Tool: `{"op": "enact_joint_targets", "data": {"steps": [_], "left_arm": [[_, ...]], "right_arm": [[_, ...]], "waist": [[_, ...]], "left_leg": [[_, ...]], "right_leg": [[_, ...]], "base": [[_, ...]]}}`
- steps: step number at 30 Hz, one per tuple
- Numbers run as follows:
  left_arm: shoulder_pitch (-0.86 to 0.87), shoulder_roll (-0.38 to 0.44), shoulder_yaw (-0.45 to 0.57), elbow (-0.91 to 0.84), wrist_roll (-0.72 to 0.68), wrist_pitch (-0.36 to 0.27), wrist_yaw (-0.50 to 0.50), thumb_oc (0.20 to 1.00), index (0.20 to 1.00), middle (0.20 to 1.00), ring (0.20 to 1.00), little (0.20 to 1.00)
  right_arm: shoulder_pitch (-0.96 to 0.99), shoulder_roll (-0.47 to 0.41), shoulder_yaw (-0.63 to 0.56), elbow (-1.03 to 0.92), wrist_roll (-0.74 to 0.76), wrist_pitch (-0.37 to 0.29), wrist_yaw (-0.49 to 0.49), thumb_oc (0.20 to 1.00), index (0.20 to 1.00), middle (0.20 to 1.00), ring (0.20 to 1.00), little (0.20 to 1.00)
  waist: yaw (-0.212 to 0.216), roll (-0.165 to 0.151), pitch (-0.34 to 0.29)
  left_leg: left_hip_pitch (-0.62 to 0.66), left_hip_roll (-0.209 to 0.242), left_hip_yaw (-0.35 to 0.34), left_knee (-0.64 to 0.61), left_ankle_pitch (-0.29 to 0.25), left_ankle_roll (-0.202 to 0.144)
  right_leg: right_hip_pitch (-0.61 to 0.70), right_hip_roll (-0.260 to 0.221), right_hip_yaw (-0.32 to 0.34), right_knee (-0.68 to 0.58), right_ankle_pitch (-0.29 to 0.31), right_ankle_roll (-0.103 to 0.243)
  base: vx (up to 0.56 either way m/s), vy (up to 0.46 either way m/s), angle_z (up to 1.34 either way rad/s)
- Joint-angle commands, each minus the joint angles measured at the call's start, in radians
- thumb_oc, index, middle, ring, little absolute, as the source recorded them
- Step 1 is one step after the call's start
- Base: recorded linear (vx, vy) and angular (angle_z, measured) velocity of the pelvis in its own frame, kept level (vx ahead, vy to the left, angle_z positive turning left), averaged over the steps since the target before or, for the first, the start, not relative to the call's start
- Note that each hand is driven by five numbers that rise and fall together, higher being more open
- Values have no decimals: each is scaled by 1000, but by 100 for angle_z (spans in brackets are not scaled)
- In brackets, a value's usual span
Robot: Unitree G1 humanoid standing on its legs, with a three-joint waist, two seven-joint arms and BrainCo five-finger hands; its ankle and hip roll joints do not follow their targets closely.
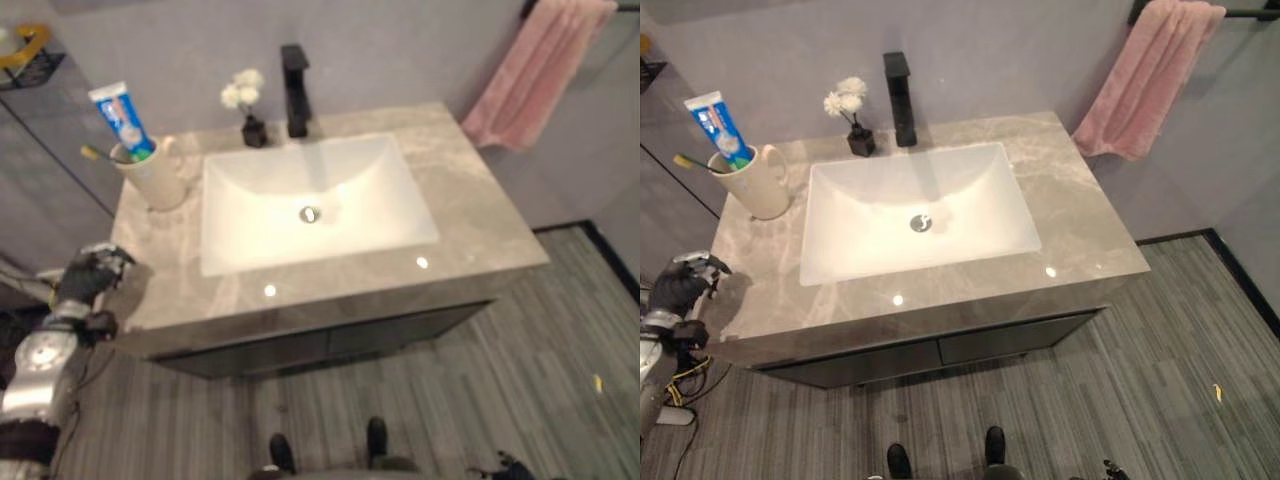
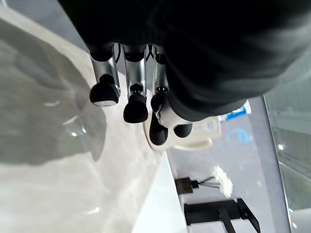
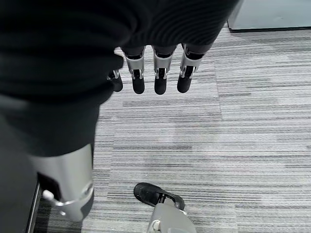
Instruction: Put brush and paste in cup on sink, flatten towel.
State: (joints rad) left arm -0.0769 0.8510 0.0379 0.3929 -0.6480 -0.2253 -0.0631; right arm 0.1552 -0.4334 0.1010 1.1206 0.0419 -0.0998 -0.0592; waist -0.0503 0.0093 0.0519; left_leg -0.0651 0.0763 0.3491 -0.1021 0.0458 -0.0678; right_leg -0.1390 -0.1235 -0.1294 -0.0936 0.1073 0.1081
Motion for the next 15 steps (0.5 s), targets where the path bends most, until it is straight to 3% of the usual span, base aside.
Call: {"op": "enact_joint_targets", "data": {"steps": [1, 15], "left_arm": [[-112, 54, 30, 30, 31, -41, 35, 200, 200, 200, 200, 200], [-292, 105, -44, 192, 58, -51, 99, 200, 200, 200, 200, 200]], "right_arm": [[-3, -21, -7, 10, 23, 2, -12, 1000, 1000, 1000, 1000, 1000], [-5, -40, -13, -22, 59, -8, -27, 1000, 1000, 1000, 1000, 1000]], "waist": [[-16, -1, 26], [-45, -19, 50]], "left_leg": [[14, -3, -57, 15, -63, 4], [-81, 5, -60, 15, -37, -1]], "right_leg": [[21, -29, -29, 6, 10, 49], [-78, -21, -12, 6, 30, 52]], "base": [[-3, 9, -7], [9, 0, -4]]}}
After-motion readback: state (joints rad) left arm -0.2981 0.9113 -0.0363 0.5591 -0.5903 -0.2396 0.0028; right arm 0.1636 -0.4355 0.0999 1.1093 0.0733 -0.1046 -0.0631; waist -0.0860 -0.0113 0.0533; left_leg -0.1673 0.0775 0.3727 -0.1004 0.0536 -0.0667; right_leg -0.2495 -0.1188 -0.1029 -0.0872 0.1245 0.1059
